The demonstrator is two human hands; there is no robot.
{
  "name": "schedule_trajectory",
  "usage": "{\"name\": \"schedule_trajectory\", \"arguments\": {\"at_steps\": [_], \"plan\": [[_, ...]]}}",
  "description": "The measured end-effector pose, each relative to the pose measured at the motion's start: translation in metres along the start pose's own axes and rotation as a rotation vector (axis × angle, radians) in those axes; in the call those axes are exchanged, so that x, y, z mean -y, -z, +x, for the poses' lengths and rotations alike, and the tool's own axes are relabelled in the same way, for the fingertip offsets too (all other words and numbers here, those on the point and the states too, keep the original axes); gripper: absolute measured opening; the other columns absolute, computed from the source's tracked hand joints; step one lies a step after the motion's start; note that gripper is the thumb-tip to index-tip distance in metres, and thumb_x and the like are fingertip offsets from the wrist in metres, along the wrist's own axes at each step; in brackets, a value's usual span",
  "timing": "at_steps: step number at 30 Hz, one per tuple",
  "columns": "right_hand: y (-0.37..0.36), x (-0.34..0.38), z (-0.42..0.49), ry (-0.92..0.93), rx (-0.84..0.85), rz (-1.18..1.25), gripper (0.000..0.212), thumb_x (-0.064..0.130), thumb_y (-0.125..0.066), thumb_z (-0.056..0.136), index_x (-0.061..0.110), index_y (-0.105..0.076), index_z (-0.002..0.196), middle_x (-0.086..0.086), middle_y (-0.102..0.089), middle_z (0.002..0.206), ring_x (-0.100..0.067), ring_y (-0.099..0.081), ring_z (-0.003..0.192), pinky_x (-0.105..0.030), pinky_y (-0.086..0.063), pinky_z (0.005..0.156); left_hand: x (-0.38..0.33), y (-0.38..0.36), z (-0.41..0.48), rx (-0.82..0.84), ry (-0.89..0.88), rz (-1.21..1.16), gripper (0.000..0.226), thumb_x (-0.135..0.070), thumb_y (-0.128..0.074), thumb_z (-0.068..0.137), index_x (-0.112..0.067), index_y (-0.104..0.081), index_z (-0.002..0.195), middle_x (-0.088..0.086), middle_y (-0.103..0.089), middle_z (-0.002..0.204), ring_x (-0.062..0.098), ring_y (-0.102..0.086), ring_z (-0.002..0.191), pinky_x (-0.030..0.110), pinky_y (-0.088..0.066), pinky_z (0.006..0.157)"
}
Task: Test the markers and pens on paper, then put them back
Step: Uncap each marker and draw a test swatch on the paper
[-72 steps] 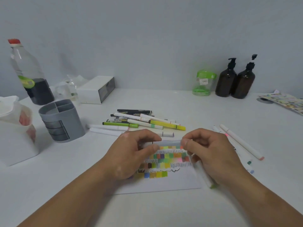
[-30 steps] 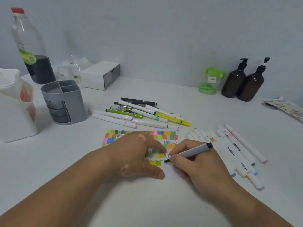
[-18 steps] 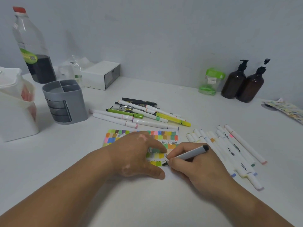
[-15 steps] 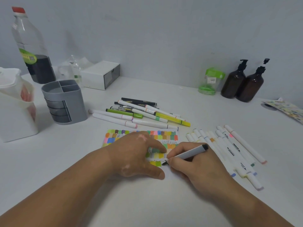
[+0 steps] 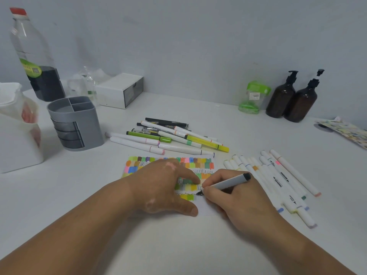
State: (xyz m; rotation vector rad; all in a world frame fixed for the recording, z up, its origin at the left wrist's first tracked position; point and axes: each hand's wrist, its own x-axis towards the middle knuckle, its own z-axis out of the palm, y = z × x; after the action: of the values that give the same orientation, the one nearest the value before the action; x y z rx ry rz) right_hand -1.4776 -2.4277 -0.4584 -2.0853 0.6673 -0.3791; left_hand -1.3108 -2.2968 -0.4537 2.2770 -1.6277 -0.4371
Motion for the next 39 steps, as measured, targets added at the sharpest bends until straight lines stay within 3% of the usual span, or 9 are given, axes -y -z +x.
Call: {"name": "schedule_trajectory", "arguments": {"at_steps": [2, 6, 11, 18, 22, 26, 33, 39], "plan": [[0.0006, 0.0003, -0.0002, 0.005, 0.006, -0.015, 0.009, 0.023, -0.075, 0.081, 0.032, -0.076, 0.078, 0.013, -0.067, 0.061, 0.000, -0.054, 0.051, -0.013, -0.035, 0.044, 0.0001, -0.0002, 0.0004, 0.006, -0.002, 0.002, 0.075, -0.077, -0.073, 0.065, -0.055, -0.052, 0.134, -0.038, -0.032, 0.091, 0.005, -0.039, 0.097, 0.020, -0.032, 0.076], [0.0000, 0.0001, -0.0007, 0.004, 0.000, -0.003, 0.006, 0.024, -0.074, 0.082, 0.030, -0.075, 0.081, 0.010, -0.066, 0.058, -0.002, -0.052, 0.049, -0.016, -0.036, 0.045, 0.0005, -0.0002, 0.0010, 0.005, -0.007, 0.006, 0.076, -0.078, -0.072, 0.065, -0.055, -0.051, 0.134, -0.040, -0.030, 0.089, 0.005, -0.038, 0.096, 0.019, -0.031, 0.075], [0.0001, 0.0008, -0.0006, 0.000, 0.012, -0.019, 0.010, 0.022, -0.074, 0.082, 0.031, -0.074, 0.077, 0.013, -0.065, 0.056, 0.000, -0.053, 0.049, -0.012, -0.034, 0.042, 0.0016, -0.0007, 0.0006, -0.005, -0.009, 0.000, 0.076, -0.079, -0.073, 0.064, -0.056, -0.051, 0.133, -0.040, -0.031, 0.090, 0.002, -0.038, 0.093, 0.007, -0.026, 0.069], [0.0006, 0.0016, -0.0005, -0.001, 0.002, -0.023, 0.014, 0.021, -0.072, 0.084, 0.033, -0.072, 0.076, 0.012, -0.064, 0.056, -0.001, -0.052, 0.048, -0.014, -0.036, 0.044, 0.0019, -0.0011, 0.0009, -0.003, -0.008, -0.003, 0.076, -0.078, -0.073, 0.064, -0.056, -0.051, 0.133, -0.038, -0.032, 0.092, 0.004, -0.040, 0.097, 0.016, -0.032, 0.073], [0.0013, 0.0020, -0.0008, -0.010, 0.015, -0.016, 0.019, 0.019, -0.072, 0.083, 0.035, -0.072, 0.073, 0.011, -0.065, 0.055, -0.001, -0.052, 0.046, -0.014, -0.036, 0.044, 0.0011, -0.0011, 0.0011, -0.010, -0.008, 0.000, 0.076, -0.078, -0.073, 0.065, -0.055, -0.052, 0.134, -0.040, -0.030, 0.090, 0.002, -0.039, 0.093, 0.007, -0.025, 0.069], [0.0009, 0.0021, -0.0004, -0.003, -0.021, -0.037, 0.013, 0.024, -0.072, 0.084, 0.036, -0.072, 0.078, 0.011, -0.066, 0.058, -0.001, -0.054, 0.049, -0.014, -0.037, 0.044, 0.0016, -0.0012, 0.0015, -0.013, -0.006, -0.008, 0.075, -0.077, -0.074, 0.064, -0.056, -0.052, 0.133, -0.039, -0.031, 0.090, 0.002, -0.039, 0.091, 0.007, -0.026, 0.068], [0.0014, 0.0025, -0.0011, -0.005, -0.022, -0.038, 0.014, 0.024, -0.071, 0.084, 0.035, -0.071, 0.076, 0.012, -0.064, 0.056, -0.001, -0.052, 0.047, -0.013, -0.036, 0.043, 0.0019, -0.0020, 0.0011, -0.021, -0.020, -0.018, 0.075, -0.077, -0.074, 0.064, -0.056, -0.052, 0.132, -0.039, -0.034, 0.091, -0.016, -0.039, 0.085, 0.007, -0.027, 0.066], [0.0020, 0.0028, -0.0019, -0.006, -0.026, -0.039, 0.012, 0.023, -0.071, 0.083, 0.033, -0.071, 0.076, 0.010, -0.066, 0.058, -0.002, -0.052, 0.048, -0.015, -0.038, 0.046, 0.0008, -0.0011, -0.0005, -0.019, -0.021, -0.014, 0.075, -0.077, -0.074, 0.064, -0.056, -0.052, 0.133, -0.040, -0.032, 0.091, -0.018, -0.038, 0.084, 0.006, -0.027, 0.065]]}}
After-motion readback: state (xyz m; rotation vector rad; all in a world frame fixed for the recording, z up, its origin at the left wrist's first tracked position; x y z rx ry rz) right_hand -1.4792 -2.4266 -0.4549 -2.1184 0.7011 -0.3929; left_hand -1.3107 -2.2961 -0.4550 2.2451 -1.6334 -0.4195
